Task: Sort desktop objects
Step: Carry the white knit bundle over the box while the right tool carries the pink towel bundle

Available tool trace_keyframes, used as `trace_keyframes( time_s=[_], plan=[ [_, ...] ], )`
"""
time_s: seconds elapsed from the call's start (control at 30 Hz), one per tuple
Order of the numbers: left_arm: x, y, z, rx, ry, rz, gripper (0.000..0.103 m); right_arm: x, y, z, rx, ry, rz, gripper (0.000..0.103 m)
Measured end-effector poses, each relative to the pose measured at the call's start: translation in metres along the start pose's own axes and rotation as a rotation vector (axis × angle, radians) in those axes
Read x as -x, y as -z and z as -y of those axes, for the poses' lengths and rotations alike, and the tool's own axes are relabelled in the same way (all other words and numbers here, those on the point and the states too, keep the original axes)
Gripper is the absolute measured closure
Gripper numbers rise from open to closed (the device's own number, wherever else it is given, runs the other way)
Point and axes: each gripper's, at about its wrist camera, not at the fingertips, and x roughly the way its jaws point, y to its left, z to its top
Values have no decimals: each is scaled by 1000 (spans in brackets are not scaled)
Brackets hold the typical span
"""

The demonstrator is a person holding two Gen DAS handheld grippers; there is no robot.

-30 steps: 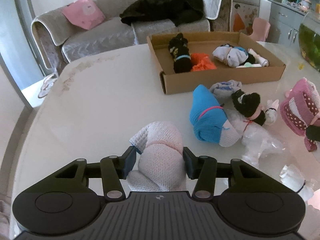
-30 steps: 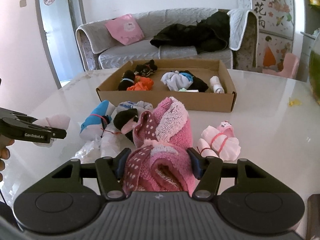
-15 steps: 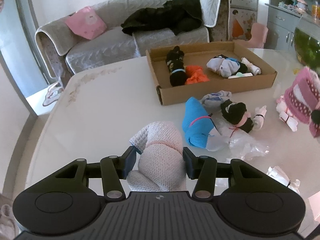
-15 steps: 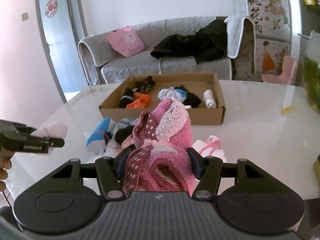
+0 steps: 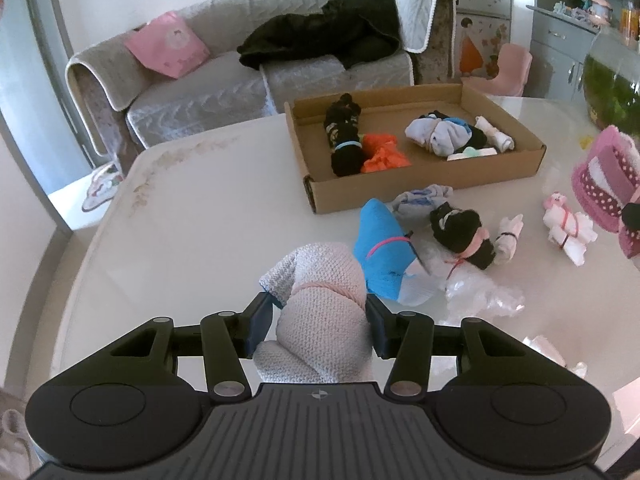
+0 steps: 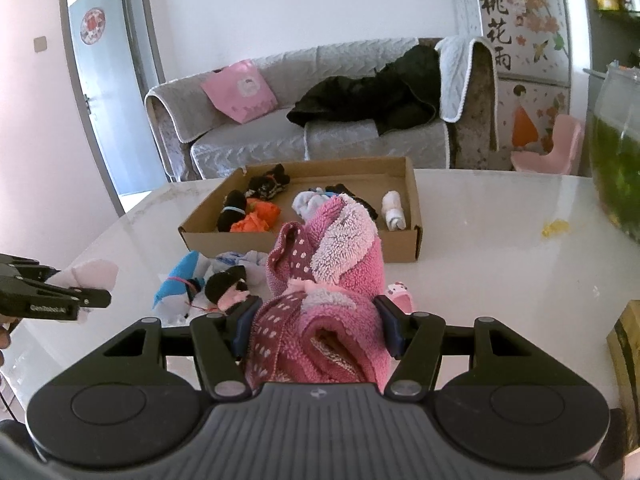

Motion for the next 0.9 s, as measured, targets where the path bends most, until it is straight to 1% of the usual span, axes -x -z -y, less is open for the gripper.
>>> trace_keyframes(
  time_s=[0.1, 0.13, 0.23, 0.3, 0.4, 0.53, 0.6, 0.67, 0.83, 0.9],
  plan=[
    [0, -16, -1, 2, -1, 11, 46, 0, -14, 5, -8, -1, 21, 46],
    [-1, -24, -1, 5, 5, 15, 46, -2, -23, 7, -6, -2, 31, 46],
    [-7, -52, 1, -6, 9, 34, 46, -11, -48, 10, 13, -5, 62, 46],
    [-13, -73, 4, -17, 6, 55, 46, -22, -70, 12, 24, -9, 80, 46],
    [-26, -104, 6, -16, 22, 75, 46, -40, -92, 15, 44, -16, 95, 46],
    [-54, -146, 12, -7, 40, 69, 46, -73, -116, 23, 73, -28, 96, 46],
    [-72, -166, 16, -4, 38, 65, 46, -89, -122, 28, 75, -40, 81, 46],
    [-94, -184, 21, 6, 57, 50, 46, -108, -129, 32, 75, -54, 64, 46],
    [-146, -211, 35, 4, 91, 22, 46, -145, -134, 44, 66, -83, 18, 46],
    [-164, -216, 41, -7, 101, 11, 46, -156, -135, 48, 65, -98, 1, 46]
  ],
)
